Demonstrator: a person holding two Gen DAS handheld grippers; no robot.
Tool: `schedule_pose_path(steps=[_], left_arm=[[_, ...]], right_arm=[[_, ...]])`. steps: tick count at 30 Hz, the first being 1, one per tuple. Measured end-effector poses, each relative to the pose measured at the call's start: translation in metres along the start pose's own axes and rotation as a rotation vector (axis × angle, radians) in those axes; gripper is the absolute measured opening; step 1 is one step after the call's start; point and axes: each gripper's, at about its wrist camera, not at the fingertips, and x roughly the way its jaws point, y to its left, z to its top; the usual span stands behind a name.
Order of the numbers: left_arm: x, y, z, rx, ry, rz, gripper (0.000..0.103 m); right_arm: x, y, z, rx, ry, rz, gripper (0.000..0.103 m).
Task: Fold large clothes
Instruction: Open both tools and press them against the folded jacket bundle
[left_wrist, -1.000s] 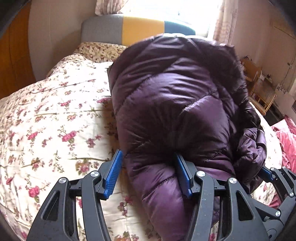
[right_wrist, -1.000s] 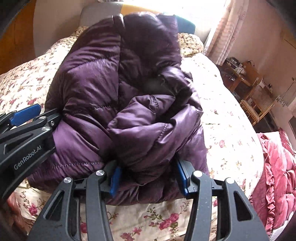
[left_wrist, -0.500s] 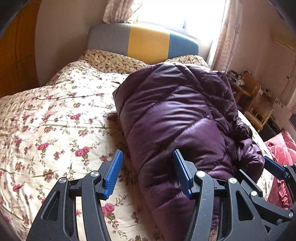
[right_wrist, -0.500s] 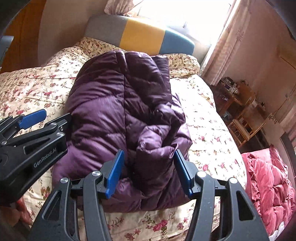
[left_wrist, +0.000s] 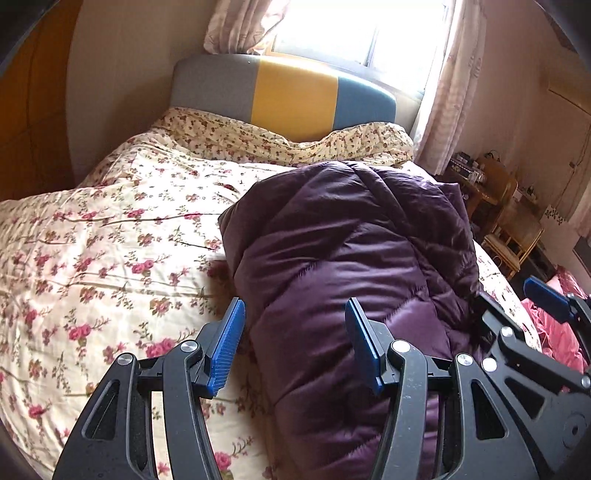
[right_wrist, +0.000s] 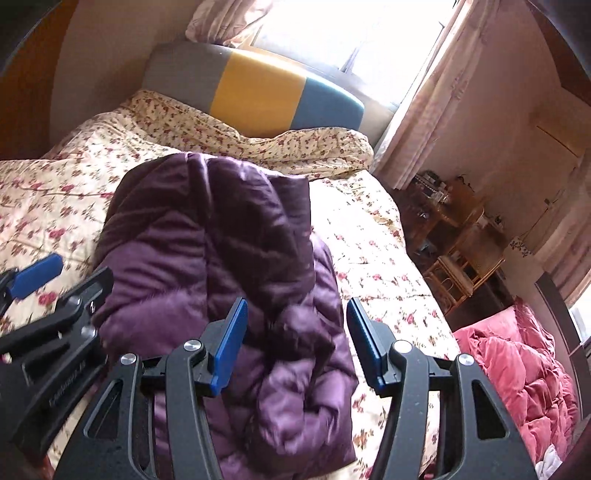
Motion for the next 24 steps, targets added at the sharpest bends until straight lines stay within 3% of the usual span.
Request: schedule_pose_path(steps=[10, 24], left_arm=[[0.019, 0.006, 0.015, -0.029, 0.029, -0.033, 0.056], [0.052, -0.016, 0.009, 0.023, 0.105, -0.1, 0.056]], right_arm=[[0.033, 0.012, 0.024, 0.018, 0.023, -0.024, 0.053], [0.09, 0.003, -0.01, 0.06, 0.201, 0.035, 0.052]])
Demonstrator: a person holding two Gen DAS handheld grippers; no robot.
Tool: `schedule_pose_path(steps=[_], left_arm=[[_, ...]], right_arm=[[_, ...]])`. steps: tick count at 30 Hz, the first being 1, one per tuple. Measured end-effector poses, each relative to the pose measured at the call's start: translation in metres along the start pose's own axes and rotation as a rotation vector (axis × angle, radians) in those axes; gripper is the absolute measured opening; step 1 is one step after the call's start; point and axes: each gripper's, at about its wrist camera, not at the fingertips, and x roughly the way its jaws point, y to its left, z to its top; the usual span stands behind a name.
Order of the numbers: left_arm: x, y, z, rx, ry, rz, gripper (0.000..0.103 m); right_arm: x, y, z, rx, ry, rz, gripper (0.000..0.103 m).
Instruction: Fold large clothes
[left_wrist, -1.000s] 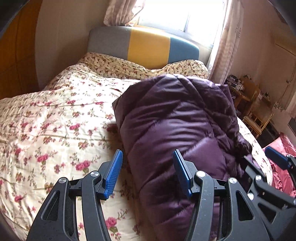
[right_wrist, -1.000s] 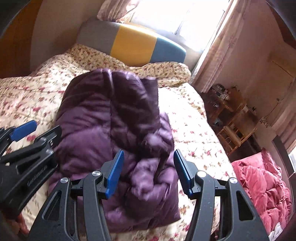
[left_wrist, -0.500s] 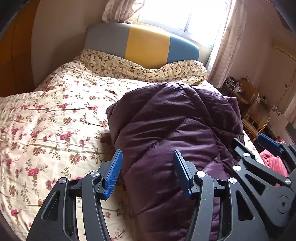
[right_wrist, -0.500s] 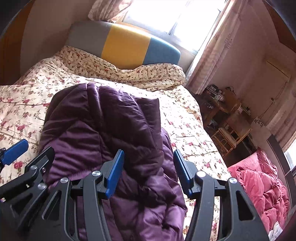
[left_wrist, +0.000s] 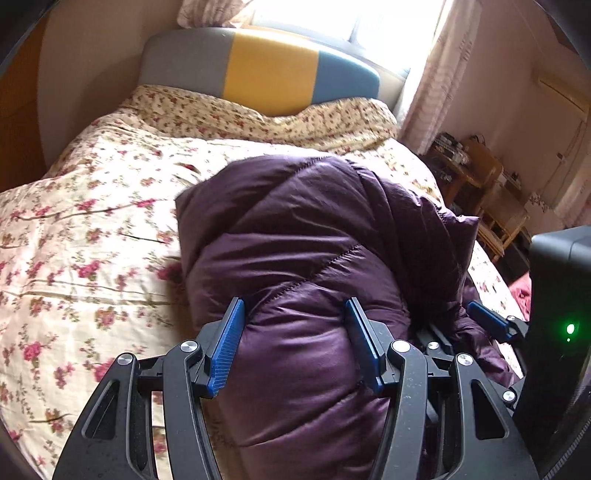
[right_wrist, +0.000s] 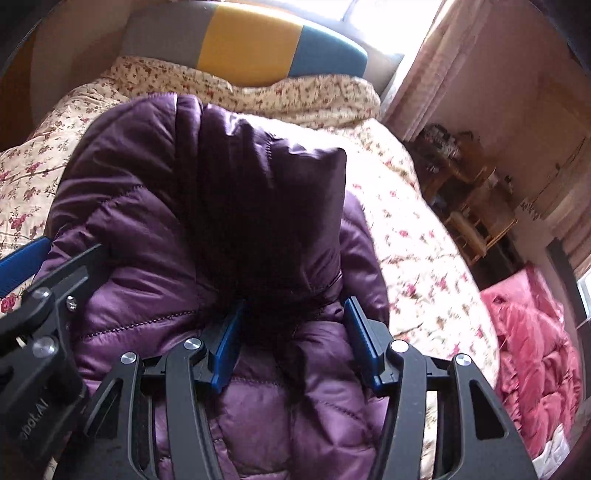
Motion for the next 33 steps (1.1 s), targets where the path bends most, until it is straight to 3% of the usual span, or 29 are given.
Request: schedule_pose_path(steps=[7, 17, 19, 20, 21, 23, 28, 33], left_arm=[[0.028, -0.015, -0.016, 0.056, 0.049, 0.005, 0.056], [0.039, -0.018, -0.024, 0.06, 0.05, 0.026, 0.056], [0.032, -0.018, -0.024, 0.063, 0.038, 0.032, 0.056], [0.028, -0.018, -0.023, 0.062, 0.031, 0.032, 0.056], [0.026, -0.017, -0.023, 0.056, 0.028, 0.031, 0.059], [0.017, -0.015, -0.022, 0.035, 0.021, 0.019, 0.066], [-0.009, -0.005, -0.028, 0.001, -0.015, 0.017, 0.083], [-0.023, 0.031, -0.042, -0.125, -0.004, -0.008, 0.087]], right_arm=[[0.024, -0.015, -0.017, 0.044, 0.042, 0.052, 0.052], [0.029, -0.027, -0.021, 0.08, 0.001, 0.086, 0.055], [0.025, -0.032, -0.019, 0.102, -0.006, 0.086, 0.062], [0.022, -0.034, -0.019, 0.108, -0.01, 0.081, 0.071], [0.018, -0.038, -0.019, 0.117, -0.019, 0.07, 0.08], [0.012, -0.047, -0.02, 0.129, -0.029, 0.072, 0.087], [0.005, -0.065, -0.022, 0.157, -0.02, 0.107, 0.092], [0.012, -0.075, -0.03, 0.204, 0.03, 0.213, 0.095]])
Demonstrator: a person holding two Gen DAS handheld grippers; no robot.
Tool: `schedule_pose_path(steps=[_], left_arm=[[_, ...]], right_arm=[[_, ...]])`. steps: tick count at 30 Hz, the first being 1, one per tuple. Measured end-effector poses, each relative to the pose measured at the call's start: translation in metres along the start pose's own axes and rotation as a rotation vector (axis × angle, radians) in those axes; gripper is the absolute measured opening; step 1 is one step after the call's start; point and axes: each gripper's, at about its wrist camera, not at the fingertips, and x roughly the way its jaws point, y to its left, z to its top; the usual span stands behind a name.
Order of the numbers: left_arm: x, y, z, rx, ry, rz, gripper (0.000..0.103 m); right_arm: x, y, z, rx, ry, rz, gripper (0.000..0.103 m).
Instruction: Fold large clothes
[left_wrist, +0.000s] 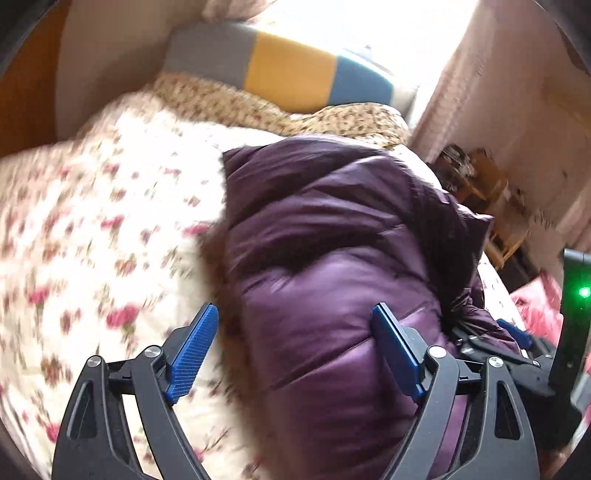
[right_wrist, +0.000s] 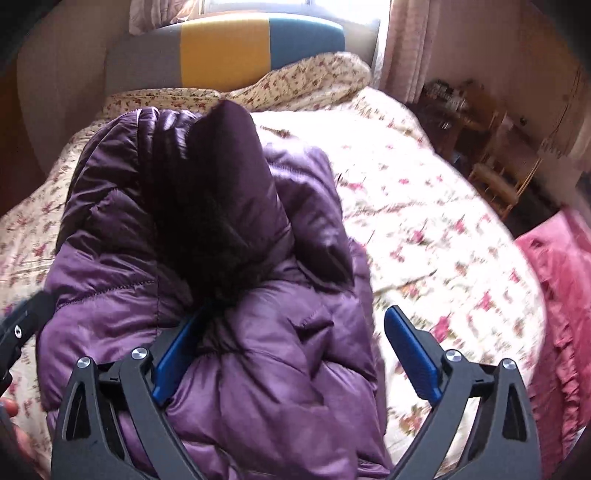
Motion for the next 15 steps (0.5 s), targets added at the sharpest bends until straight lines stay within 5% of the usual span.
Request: schedule_pose_path(steps=[7, 9, 15], left_arm=[[0.023, 0.019, -0.017, -0.147, 0.111, -0.176, 0.087], [0.025, 0.012, -0.019, -0.13, 0.114, -0.214, 0.073], [0.018, -0.004, -0.017, -0.064, 0.083, -0.247, 0.053]], right_arm=[[0.007, -0.01, -0.01, 0.048, 0.044, 0.121, 0.085], [0.003, -0.008, -0.014, 0.038, 0.04, 0.131, 0.072], [-0.008, -0.002, -0.02, -0.007, 0.005, 0.141, 0.042]])
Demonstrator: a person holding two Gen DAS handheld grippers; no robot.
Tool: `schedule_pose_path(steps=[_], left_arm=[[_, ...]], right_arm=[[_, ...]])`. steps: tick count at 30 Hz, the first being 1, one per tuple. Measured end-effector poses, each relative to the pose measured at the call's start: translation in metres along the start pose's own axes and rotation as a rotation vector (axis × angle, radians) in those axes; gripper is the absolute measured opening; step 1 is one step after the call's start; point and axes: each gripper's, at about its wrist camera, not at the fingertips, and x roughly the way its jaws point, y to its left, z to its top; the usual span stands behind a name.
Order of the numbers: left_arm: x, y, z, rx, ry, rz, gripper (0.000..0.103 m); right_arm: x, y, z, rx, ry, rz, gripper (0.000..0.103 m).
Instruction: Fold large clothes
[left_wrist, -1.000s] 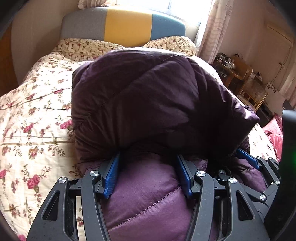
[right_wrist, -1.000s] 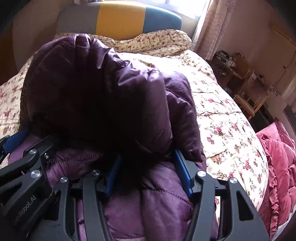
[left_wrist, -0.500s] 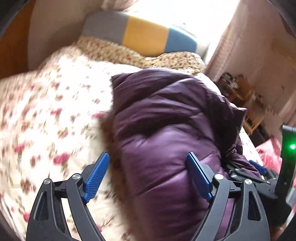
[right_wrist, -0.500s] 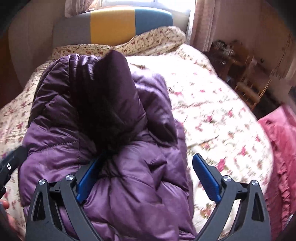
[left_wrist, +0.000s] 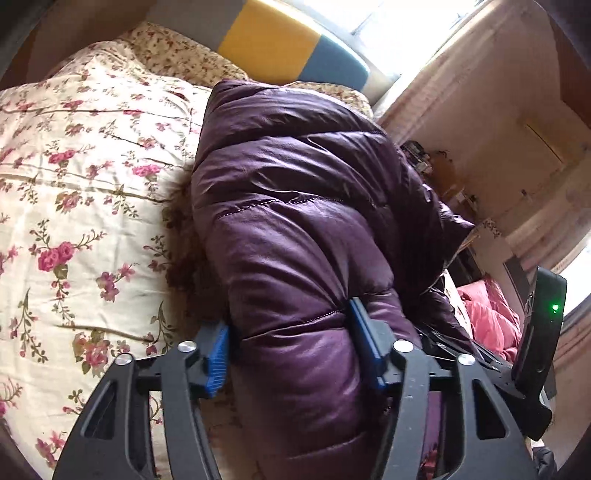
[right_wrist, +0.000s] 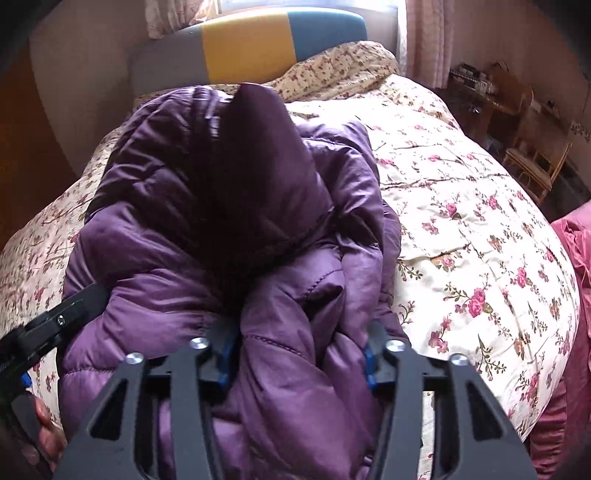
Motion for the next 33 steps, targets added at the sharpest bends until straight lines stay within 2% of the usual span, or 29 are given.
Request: schedule_pose_path(steps=[4, 8, 11, 13, 15, 16, 18, 20, 23, 25, 27, 28, 30, 33], left_arm=[[-0.013, -0.001, 0.0, 0.024, -0.01, -0.017, 0.046], [-0.026, 0.003, 0.001, 0.037, -0.025, -0.019, 0.045], [-0.029, 0.01, 0.0, 0.029, -0.021, -0.001, 0.045], [-0.031, 0.011, -0.004, 0.033, -0.016, 0.03, 0.045], [-0.032, 0.011, -0.006, 0.035, -0.014, 0.041, 0.045], [-0.033, 0.01, -0.008, 0.04, -0.013, 0.048, 0.045], [-0.032, 0.01, -0.008, 0.041, -0.01, 0.057, 0.047], [-0.03, 0.011, -0.007, 0.04, -0.008, 0.068, 0.052], [-0.026, 0.008, -0.006, 0.067, -0.017, 0.098, 0.059], [-0.023, 0.008, -0.005, 0.074, -0.014, 0.108, 0.062], [-0.021, 0.008, -0.004, 0.089, -0.014, 0.114, 0.062], [-0.019, 0.007, -0.005, 0.104, -0.014, 0.115, 0.06], [-0.018, 0.006, -0.007, 0.121, -0.016, 0.11, 0.055], [-0.018, 0.01, -0.005, 0.119, -0.017, 0.094, 0.048]], right_arm=[[-0.005, 0.009, -0.003, -0.017, -0.02, 0.014, 0.031], [-0.015, 0.021, -0.01, -0.053, -0.036, 0.031, 0.025], [-0.019, 0.038, -0.012, -0.117, -0.048, -0.027, 0.025], [-0.015, 0.04, -0.011, -0.115, -0.026, -0.043, 0.034], [-0.012, 0.04, -0.01, -0.115, -0.014, -0.088, 0.055], [-0.012, 0.037, -0.009, -0.107, -0.016, -0.103, 0.061], [-0.009, 0.03, -0.009, -0.089, -0.014, -0.129, 0.08], [-0.005, 0.021, -0.007, -0.073, 0.0, -0.122, 0.087], [0.005, 0.016, -0.006, -0.08, 0.036, -0.099, 0.089], [0.011, 0.016, -0.004, -0.091, 0.065, -0.083, 0.087], [0.016, 0.02, -0.004, -0.123, 0.09, -0.042, 0.066], [0.016, 0.026, -0.005, -0.159, 0.093, -0.048, 0.062], [0.016, 0.032, -0.005, -0.204, 0.091, -0.051, 0.046], [0.014, 0.041, -0.009, -0.256, 0.069, -0.063, 0.032]])
